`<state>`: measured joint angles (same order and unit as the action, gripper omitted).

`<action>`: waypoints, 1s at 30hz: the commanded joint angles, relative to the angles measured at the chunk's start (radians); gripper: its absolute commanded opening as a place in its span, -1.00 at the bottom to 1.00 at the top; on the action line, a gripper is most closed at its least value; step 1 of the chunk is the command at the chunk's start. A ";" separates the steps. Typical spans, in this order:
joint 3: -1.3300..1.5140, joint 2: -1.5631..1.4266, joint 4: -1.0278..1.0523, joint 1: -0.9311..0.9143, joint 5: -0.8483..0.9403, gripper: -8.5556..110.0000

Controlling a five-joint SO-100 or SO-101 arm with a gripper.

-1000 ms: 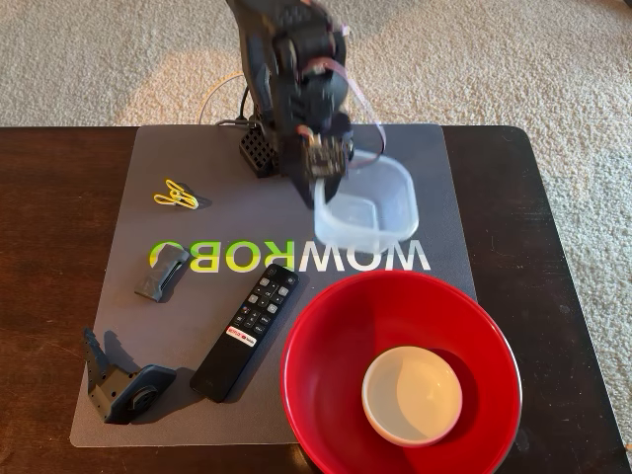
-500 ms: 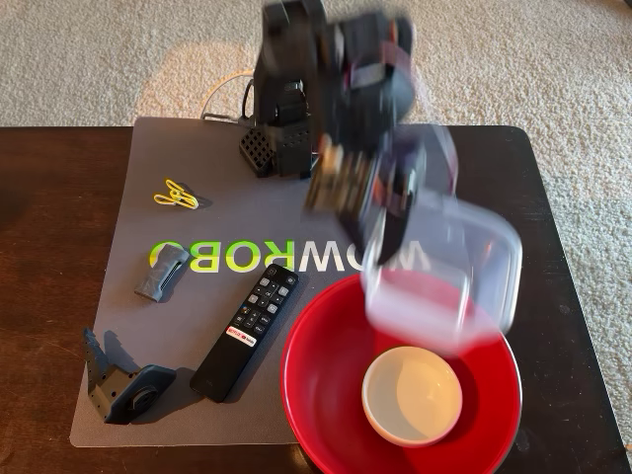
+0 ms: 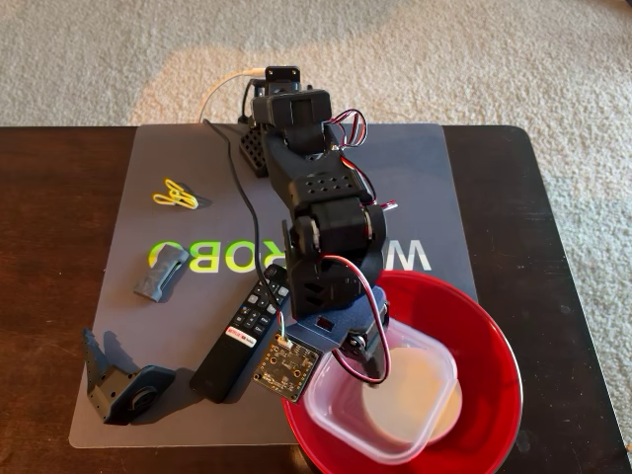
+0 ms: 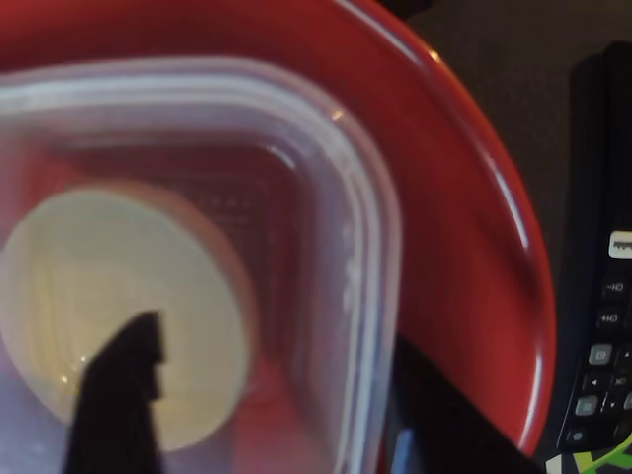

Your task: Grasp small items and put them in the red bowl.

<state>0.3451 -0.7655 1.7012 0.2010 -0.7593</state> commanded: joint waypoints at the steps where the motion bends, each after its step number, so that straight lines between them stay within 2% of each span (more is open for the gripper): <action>1: 0.049 -0.213 0.006 -0.038 0.009 -0.25; 8: 0.290 -0.650 0.006 -0.153 0.092 -0.22; 14: 0.864 -0.939 -0.009 -0.376 -0.051 -0.23; 19: 1.131 -0.910 -0.121 -0.515 -0.229 -0.24; 23: 1.132 -0.785 -0.235 -0.558 -0.337 -0.25; 30: 1.040 -0.563 -0.331 -0.522 -0.422 -0.24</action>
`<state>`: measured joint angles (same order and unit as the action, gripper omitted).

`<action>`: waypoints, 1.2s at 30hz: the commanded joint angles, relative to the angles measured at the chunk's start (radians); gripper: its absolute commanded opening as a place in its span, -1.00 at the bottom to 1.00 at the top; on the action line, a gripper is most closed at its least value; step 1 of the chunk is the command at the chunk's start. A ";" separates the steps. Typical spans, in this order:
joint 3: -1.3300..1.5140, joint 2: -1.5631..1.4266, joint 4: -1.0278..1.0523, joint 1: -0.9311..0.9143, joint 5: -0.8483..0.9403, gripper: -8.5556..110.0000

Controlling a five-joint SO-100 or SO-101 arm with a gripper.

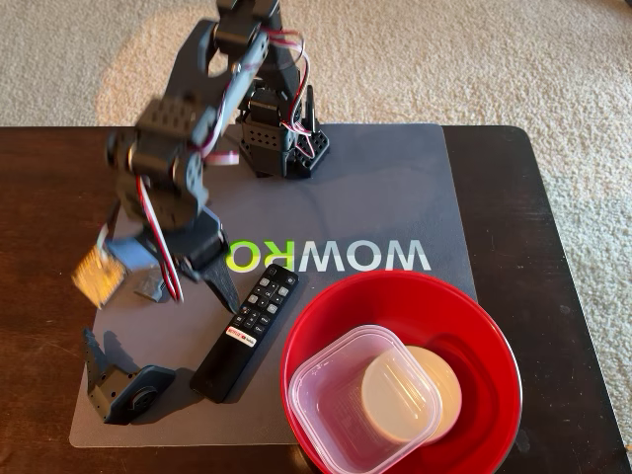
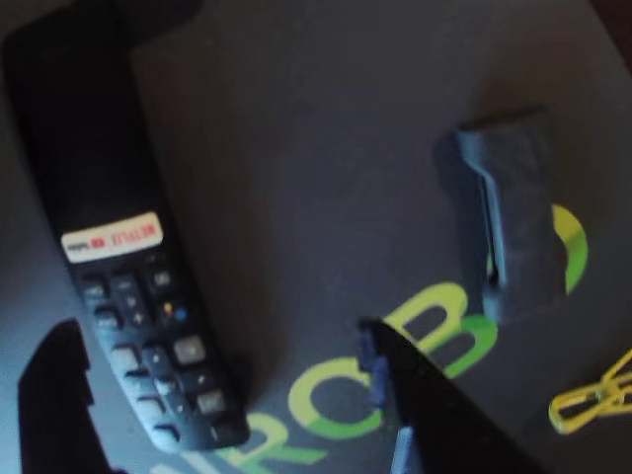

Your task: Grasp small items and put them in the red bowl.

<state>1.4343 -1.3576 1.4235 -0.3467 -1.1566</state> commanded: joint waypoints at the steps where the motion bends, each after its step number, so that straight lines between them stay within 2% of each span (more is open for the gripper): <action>1: -0.054 0.055 -0.077 0.040 -0.031 -0.24; 15: -0.307 0.385 -0.089 0.156 -0.037 -0.26; 16: -0.308 0.393 -0.089 0.160 -0.037 -0.30; 19: -0.314 0.408 -0.089 0.161 -0.015 -0.65; 22: -0.314 0.408 -0.089 0.156 0.006 -0.85; 36: -0.311 0.278 -0.040 0.156 0.051 -0.85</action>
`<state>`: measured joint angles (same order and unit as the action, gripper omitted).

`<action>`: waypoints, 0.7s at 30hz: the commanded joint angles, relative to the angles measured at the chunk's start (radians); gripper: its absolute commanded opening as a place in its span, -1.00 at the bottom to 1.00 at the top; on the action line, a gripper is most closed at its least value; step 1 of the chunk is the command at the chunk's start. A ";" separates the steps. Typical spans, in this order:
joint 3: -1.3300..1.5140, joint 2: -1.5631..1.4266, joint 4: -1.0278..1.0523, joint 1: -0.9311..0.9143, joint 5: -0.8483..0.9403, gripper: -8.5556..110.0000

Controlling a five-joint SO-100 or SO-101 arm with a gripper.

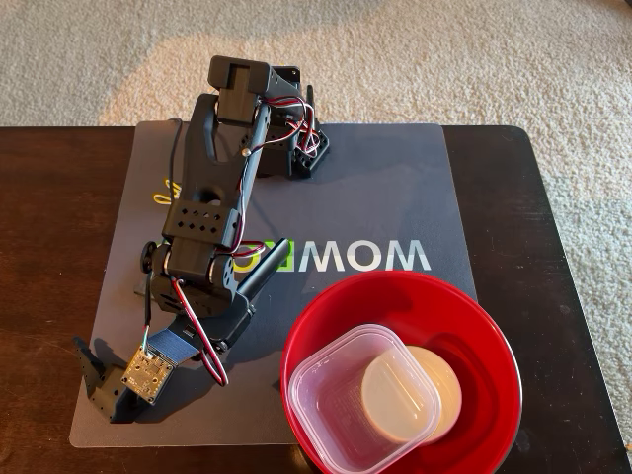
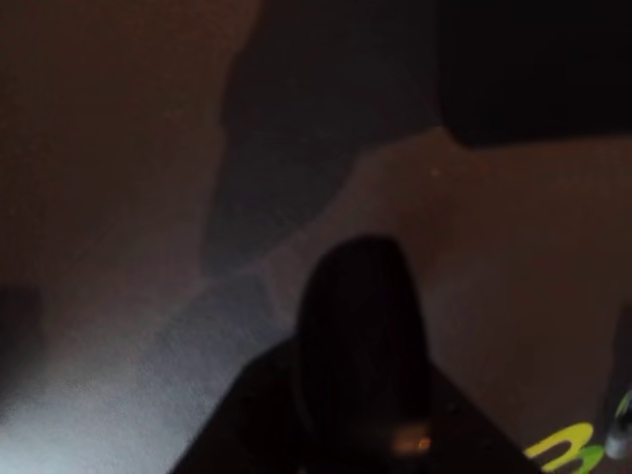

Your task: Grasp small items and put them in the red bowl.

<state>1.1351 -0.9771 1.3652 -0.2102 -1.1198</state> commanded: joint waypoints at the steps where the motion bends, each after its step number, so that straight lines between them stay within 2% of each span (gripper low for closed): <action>1: -0.011 -0.121 0.032 0.021 0.015 -0.85; 15: 0.014 -0.416 0.109 0.043 0.060 -0.85; 21: 0.023 -0.298 0.130 0.032 0.051 -0.85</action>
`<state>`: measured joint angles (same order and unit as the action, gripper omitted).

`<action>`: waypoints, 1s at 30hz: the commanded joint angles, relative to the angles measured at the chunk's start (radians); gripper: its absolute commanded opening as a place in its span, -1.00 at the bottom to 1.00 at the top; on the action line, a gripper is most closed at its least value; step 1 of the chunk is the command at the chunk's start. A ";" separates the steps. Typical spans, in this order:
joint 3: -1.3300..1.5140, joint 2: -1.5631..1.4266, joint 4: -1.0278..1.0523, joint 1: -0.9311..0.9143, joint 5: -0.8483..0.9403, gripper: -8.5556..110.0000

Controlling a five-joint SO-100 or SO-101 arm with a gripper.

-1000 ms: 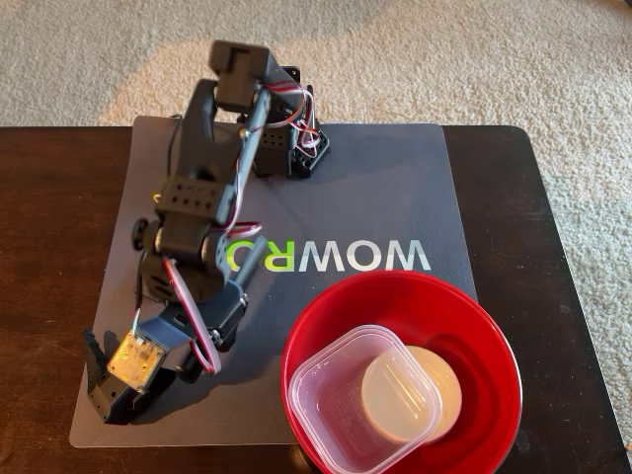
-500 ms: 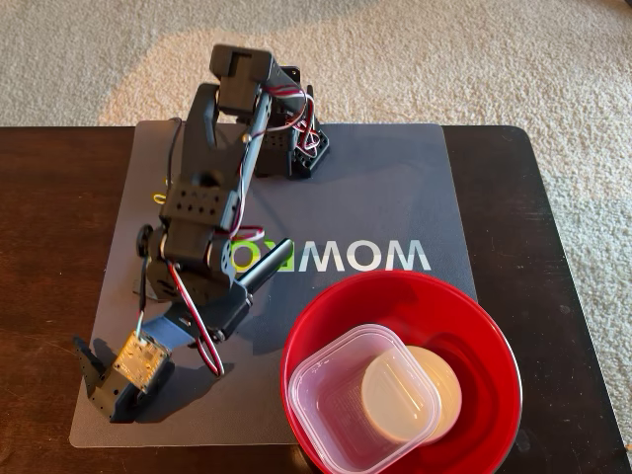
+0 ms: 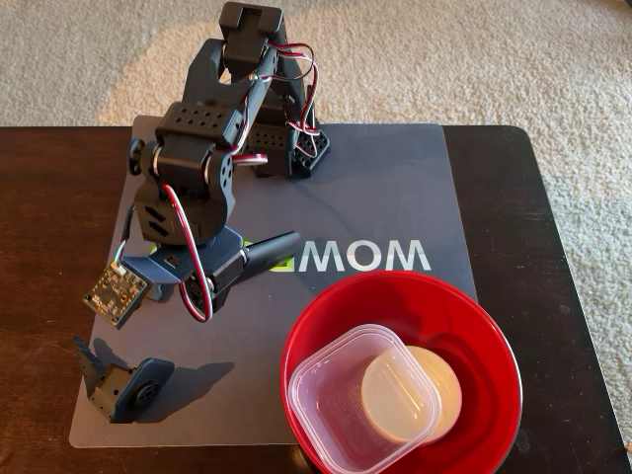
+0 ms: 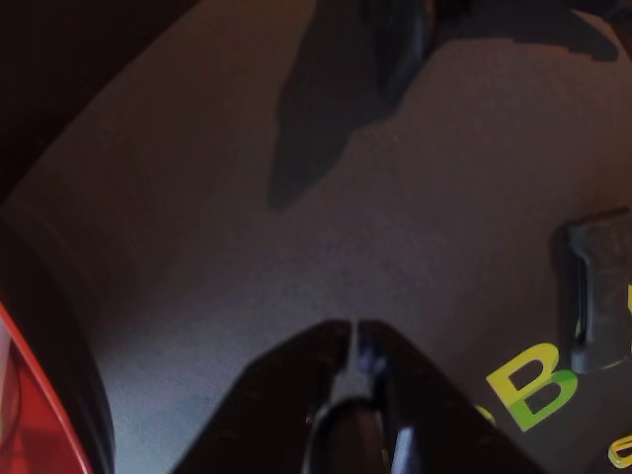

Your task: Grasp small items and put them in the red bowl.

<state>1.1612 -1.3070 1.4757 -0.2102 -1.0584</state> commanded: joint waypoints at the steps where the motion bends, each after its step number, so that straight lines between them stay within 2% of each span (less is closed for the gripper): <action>1: -0.002 0.072 0.038 0.028 -0.034 -0.81; 4: 0.026 0.152 0.063 0.012 -0.137 -0.54; 6: 0.015 0.189 0.054 0.005 -0.163 -0.47; 9: 0.064 0.192 0.066 0.003 -0.235 -0.45; 14: 0.336 0.003 0.060 -0.012 -0.324 -0.40; 21: 0.627 -0.304 0.041 -0.094 -0.310 -0.38; 27: 0.792 -0.330 -0.141 -0.176 -0.275 -0.46; 30: 0.874 -0.328 -0.261 -0.183 -0.275 -0.43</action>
<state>1.9896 -1.5892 1.3023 -0.3850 -1.3361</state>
